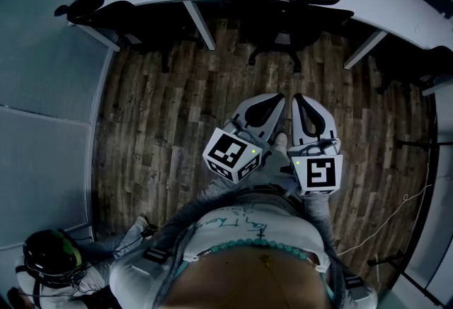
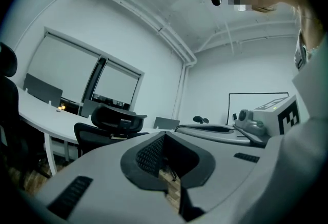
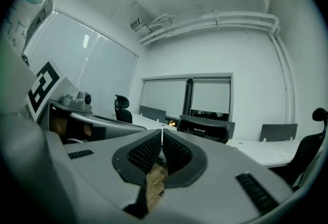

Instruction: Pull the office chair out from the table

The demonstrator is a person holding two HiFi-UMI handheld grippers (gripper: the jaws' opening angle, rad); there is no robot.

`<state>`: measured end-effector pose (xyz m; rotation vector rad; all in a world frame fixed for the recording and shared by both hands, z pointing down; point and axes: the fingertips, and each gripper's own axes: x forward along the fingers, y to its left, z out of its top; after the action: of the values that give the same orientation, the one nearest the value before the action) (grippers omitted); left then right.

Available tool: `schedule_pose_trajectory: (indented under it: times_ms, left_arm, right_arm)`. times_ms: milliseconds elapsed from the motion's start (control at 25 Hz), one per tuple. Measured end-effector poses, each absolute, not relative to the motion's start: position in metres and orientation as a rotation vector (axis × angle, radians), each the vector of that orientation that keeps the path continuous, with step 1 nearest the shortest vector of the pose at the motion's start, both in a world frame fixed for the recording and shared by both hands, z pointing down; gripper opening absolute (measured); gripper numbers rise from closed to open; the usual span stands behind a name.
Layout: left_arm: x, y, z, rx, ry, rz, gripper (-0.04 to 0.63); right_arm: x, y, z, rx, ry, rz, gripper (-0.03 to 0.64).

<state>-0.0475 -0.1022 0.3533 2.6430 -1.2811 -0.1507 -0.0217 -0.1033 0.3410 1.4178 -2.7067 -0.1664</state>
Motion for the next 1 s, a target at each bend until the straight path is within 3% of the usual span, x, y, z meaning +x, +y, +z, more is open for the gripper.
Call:
schedule_pose_trajectory:
  times_ms: [1000]
  left_arm:
    - [-0.001,-0.242,0.344,2.601,-1.384,-0.13,0.011]
  right_arm:
    - [0.027,-0.246,0.332,1.304,-2.73,-0.184,0.019]
